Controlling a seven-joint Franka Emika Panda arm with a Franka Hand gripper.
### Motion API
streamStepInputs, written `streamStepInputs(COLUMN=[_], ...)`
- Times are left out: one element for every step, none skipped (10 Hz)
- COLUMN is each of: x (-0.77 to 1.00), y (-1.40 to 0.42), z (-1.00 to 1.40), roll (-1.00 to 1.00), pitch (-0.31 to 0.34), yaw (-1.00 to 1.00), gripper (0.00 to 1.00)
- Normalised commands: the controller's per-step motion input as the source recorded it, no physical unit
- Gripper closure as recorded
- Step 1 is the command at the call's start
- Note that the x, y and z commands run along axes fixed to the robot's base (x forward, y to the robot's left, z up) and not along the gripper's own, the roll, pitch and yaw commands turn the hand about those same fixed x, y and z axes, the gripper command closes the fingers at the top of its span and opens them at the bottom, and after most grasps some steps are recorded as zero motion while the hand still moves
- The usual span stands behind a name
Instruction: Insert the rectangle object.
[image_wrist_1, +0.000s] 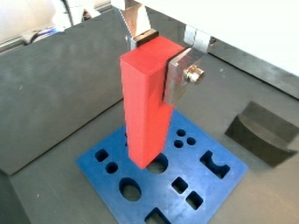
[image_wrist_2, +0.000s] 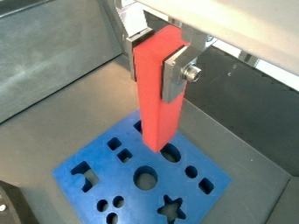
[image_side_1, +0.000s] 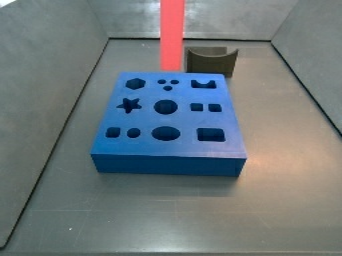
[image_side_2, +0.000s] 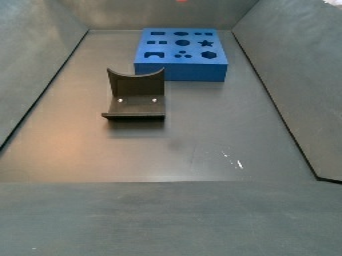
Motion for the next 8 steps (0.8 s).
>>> streamStepInputs(x=[0.38,0.37,0.25,0.06,0.00,0.00,0.00,0.00], y=[-0.02,-0.02,0.00,0.00,0.00,0.00,0.00,0.00], z=[-0.32,-0.34,-0.33,-0.33,-0.34,-0.34,-0.32,-0.29], roll=[0.02,0.03,0.02,0.01,0.01,0.01,0.00,0.00], pitch=[0.000,0.000,0.000,0.000,0.000,0.000,0.000,0.000], yaw=[-0.75,-0.76,-0.86,-1.00,-1.00,-1.00,-1.00,-1.00], gripper=[1.00,1.00,1.00,1.00,1.00,1.00,1.00,1.00])
